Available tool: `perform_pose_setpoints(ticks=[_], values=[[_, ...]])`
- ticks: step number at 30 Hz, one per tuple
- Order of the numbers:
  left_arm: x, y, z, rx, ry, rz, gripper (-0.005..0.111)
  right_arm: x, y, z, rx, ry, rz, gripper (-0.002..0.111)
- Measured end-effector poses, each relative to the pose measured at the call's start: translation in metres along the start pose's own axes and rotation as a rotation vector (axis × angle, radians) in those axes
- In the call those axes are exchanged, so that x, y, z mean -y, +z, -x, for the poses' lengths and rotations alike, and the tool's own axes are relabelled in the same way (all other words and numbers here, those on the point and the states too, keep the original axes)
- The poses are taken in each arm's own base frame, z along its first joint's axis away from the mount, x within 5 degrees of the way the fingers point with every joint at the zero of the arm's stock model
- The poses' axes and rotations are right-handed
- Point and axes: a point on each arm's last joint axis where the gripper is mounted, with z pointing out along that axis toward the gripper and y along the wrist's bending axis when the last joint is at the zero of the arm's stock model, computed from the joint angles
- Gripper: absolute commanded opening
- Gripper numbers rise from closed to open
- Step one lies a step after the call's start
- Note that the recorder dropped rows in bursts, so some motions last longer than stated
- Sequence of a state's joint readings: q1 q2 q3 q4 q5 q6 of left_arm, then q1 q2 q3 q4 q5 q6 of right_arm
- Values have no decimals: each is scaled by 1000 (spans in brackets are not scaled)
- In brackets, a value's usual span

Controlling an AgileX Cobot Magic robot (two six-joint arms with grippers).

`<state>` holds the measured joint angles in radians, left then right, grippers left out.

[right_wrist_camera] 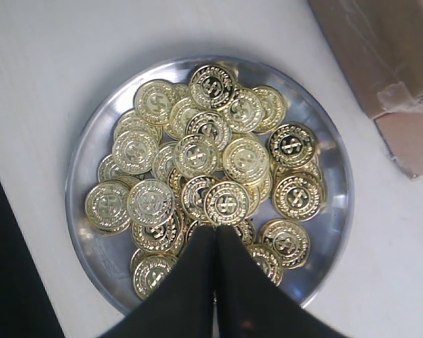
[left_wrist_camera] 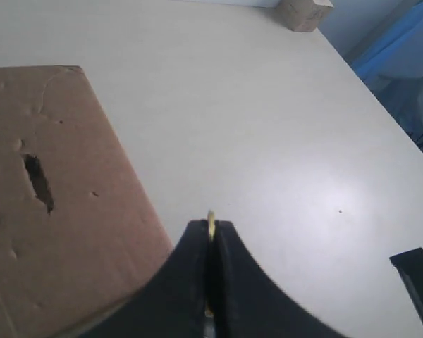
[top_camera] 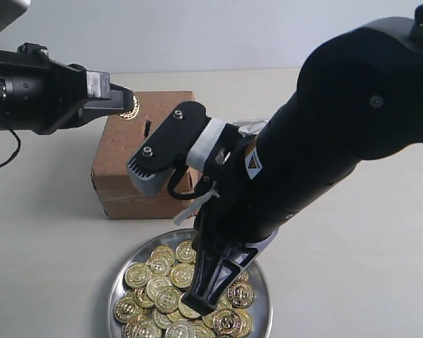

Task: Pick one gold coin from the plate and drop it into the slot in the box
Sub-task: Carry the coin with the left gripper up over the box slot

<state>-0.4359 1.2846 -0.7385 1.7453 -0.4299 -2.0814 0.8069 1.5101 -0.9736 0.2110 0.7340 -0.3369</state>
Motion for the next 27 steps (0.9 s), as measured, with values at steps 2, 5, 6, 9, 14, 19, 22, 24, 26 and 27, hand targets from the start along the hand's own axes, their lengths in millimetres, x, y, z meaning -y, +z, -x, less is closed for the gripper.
perform_pose_setpoints(ticks=[2,5,6,9,14,19,22,24,26,27], values=[[3,0,3,41,50,-18,0,0,0,0,0,0,0,0],[11,3,9,129,120,-23,0,0,0,0,0,0,0,0],[15,4,10,167,140,-7,0,0,0,0,2,0,-1,0],[18,7,8,189,189,135,0,0,0,0,2,0,-1,0],[13,8,-1,116,108,240,0,0,0,0,2,0,-1,0],[11,9,-3,99,18,256,0,0,0,0,2,0,-1,0],[10,13,-3,88,-6,265,0,0,0,0,2,0,-1,0],[8,19,-1,77,-12,274,0,0,0,0,2,0,-1,0],[6,27,0,48,-17,297,0,0,0,1,7,0,-2,0],[4,32,1,27,-19,314,0,0,0,1,12,0,-4,0]])
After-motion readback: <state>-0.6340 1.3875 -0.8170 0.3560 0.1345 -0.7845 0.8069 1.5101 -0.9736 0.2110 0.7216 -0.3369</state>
